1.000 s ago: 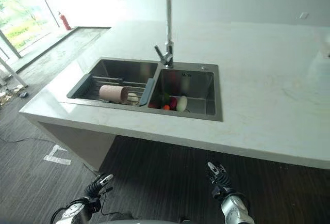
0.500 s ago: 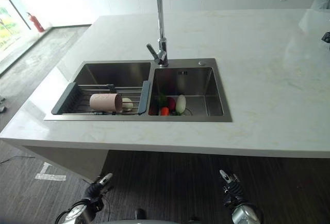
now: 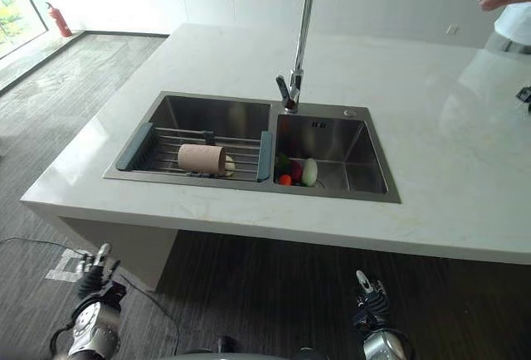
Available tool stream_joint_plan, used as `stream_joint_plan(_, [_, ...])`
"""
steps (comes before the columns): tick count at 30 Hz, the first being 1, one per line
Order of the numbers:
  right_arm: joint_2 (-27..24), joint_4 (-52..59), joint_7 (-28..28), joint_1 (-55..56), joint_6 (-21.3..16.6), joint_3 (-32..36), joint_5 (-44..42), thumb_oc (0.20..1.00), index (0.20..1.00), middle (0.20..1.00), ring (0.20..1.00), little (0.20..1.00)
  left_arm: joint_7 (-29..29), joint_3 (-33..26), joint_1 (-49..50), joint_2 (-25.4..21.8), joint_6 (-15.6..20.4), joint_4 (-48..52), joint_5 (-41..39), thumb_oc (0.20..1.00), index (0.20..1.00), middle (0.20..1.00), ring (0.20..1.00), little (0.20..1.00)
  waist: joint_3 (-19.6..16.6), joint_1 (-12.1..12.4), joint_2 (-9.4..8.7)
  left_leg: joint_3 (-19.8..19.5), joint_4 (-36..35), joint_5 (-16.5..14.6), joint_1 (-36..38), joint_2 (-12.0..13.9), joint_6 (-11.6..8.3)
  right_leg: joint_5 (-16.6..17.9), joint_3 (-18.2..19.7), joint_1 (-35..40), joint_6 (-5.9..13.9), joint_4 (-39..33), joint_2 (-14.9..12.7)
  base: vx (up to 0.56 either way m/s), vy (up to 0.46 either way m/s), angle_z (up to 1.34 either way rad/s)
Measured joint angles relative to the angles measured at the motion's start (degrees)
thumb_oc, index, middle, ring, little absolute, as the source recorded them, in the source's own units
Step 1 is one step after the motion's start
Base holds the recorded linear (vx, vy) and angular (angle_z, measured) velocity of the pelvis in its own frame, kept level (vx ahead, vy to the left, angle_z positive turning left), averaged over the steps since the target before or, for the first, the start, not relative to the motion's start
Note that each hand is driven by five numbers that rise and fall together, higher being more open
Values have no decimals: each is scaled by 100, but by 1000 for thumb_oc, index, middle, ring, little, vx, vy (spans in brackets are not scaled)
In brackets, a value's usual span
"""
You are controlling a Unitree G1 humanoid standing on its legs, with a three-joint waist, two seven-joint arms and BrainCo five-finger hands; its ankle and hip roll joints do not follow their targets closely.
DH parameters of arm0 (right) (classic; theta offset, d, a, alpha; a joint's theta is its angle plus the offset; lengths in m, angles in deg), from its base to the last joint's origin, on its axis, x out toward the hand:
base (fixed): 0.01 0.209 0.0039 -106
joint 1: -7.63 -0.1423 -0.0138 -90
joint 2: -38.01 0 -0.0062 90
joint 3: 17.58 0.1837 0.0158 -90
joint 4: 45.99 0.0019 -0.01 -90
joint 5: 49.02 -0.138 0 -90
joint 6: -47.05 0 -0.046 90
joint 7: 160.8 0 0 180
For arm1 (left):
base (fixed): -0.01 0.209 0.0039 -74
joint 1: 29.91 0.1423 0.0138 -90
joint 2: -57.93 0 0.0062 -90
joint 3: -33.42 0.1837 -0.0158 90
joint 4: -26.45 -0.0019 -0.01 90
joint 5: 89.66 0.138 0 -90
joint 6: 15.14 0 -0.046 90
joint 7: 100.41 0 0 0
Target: Place the dishes in the dishwasher.
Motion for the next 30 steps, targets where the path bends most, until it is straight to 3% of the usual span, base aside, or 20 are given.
stream_joint_plan(2, [1,-88,-3,87,45,-71,0,1000,1000,1000,1000,1000,215,-196,-16,-11,261,307,1,1000,1000,1000,1000,1000,-31,21,-42,-221,2,18,-95,43,-20,17,33,73,21,-53,30,84,-203,68])
stream_joint_plan(3, [20,-115,-9,152,55,-104,1,1000,1000,1000,1000,1000,432,-442,79,11,510,779,2,1000,1000,1000,1000,1000,-67,133,-134,-280,4,174,-75,143,-247,271,-129,347,117,-577,121,87,-137,53])
stream_joint_plan(6, [-39,-111,10,174,70,-80,6,1000,1000,1000,1000,1000,771,-613,264,76,829,951,66,1000,1000,1000,1000,1000,-79,203,58,-285,5,183,66,398,-366,486,-206,658,-15,-929,401,65,-64,8])
stream_joint_plan(9, [-149,11,33,323,176,-57,16,1000,1000,1000,1000,1000,1114,-784,267,88,924,1133,360,1000,1000,1000,1000,1000,-160,205,214,-283,4,227,122,578,-415,451,-204,717,-120,-930,589,43,-30,-6])
stream_joint_plan(14, [-234,51,71,480,179,-57,22,1000,1000,1000,1000,1000,1660,-1007,249,-36,1171,1996,1042,1000,1000,1000,1000,1000,-197,158,331,-302,3,413,213,631,-402,459,-187,825,-139,-928,666,48,-3,-10])
stream_joint_plan(20, [-231,58,55,543,174,-89,90,1000,1000,1000,1000,1000,2200,-1363,106,-853,1261,2904,2010,1000,1000,1000,1000,1000,-227,115,386,-341,35,409,232,600,-396,428,-216,872,-131,-925,638,64,21,5])
stream_joint_plan(25, [-248,65,70,616,183,-114,136,1000,1000,1000,1000,1000,2454,-1304,-181,-2056,936,3548,3245,1000,1000,1000,1000,1000,-394,68,518,-361,0,295,288,558,-415,330,-215,907,-47,-927,588,53,20,3])
stream_joint_plan(26, [-253,64,72,643,209,-123,142,1000,1000,1000,1000,1000,2397,-1302,-295,-2217,845,3535,3443,1000,1000,1000,1000,1000,-419,61,551,-351,-1,291,292,548,-414,331,-206,904,-50,-928,578,51,28,-3])
stream_joint_plan(28, [-271,63,67,689,282,-178,243,1000,1000,1000,1000,1000,2153,-1049,-349,-3007,612,3544,3893,1000,1000,1000,1000,1000,-437,21,549,-284,0,293,292,556,-414,344,-179,880,-58,-928,579,37,46,-7])
stream_joint_plan(29, [-302,52,57,758,284,-164,247,1000,1000,1000,1000,1000,1732,-705,-451,-3529,378,3514,4199,1000,1000,1000,1000,1000,-491,-42,564,-264,0,302,287,531,-415,372,-161,866,-19,-927,554,33,54,-8])
stream_joint_plan(30, [-304,50,42,792,284,-135,248,1000,1000,1000,1000,1000,1418,-561,-536,-3600,268,3463,4208,1000,1000,1000,1000,1000,-535,-79,584,-252,0,307,289,513,-416,378,-139,858,-10,-927,539,30,51,-12])
